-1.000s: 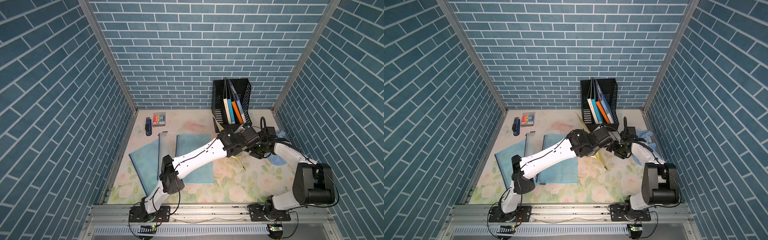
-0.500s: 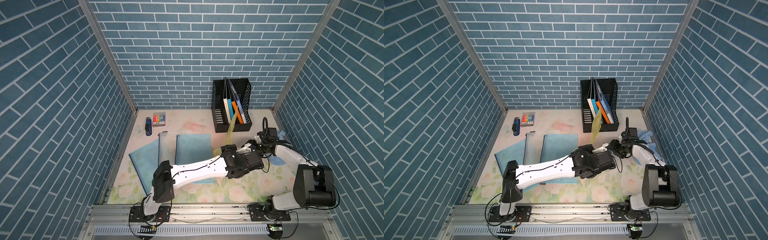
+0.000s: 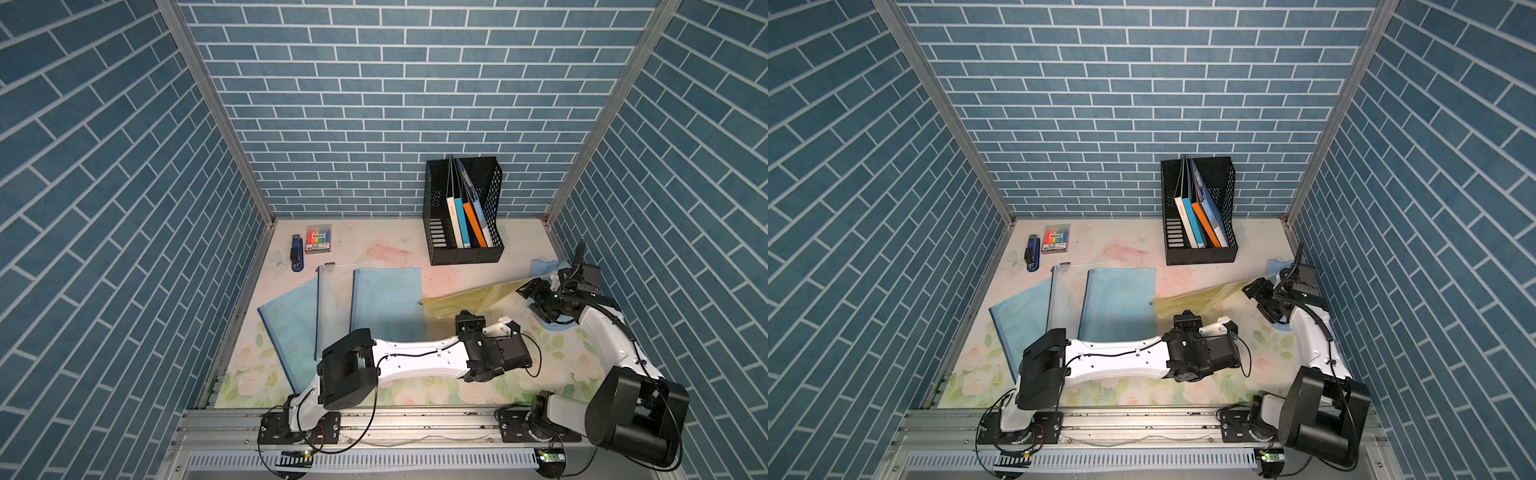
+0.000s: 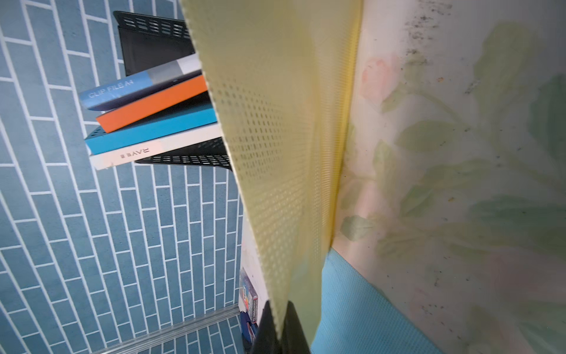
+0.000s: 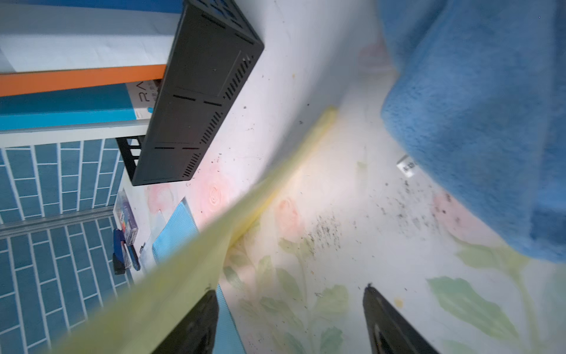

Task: Wipe the document bag
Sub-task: Adjust the document bag at the center of the board.

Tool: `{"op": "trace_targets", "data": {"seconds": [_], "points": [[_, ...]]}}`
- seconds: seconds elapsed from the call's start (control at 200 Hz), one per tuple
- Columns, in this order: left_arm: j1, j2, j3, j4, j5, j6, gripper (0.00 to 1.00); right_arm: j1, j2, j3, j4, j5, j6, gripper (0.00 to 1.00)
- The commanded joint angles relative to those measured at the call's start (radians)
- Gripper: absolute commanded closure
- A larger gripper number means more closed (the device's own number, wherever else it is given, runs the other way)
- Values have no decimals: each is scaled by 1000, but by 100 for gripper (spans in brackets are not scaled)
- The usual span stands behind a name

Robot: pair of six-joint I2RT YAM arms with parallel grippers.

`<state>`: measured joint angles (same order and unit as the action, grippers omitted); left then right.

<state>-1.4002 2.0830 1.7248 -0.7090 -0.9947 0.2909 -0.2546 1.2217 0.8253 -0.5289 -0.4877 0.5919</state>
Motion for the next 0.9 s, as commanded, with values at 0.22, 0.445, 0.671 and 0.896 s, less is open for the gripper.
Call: {"op": "trace_targets", "data": {"seconds": [0.22, 0.445, 0.671, 0.896], "points": [[-38, -43, -81, 17, 325, -126, 100, -102, -43, 131, -206, 122, -111, 23], [-35, -87, -240, 158, 366, -38, 100, -103, -37, 139, -209, 156, -120, 22], [-22, -106, -303, 248, 397, 57, 90, -103, -49, 156, -234, 162, -148, 23], [32, -126, -272, 246, 458, -54, 24, 37, 23, 96, -217, 192, -156, 26]]}}
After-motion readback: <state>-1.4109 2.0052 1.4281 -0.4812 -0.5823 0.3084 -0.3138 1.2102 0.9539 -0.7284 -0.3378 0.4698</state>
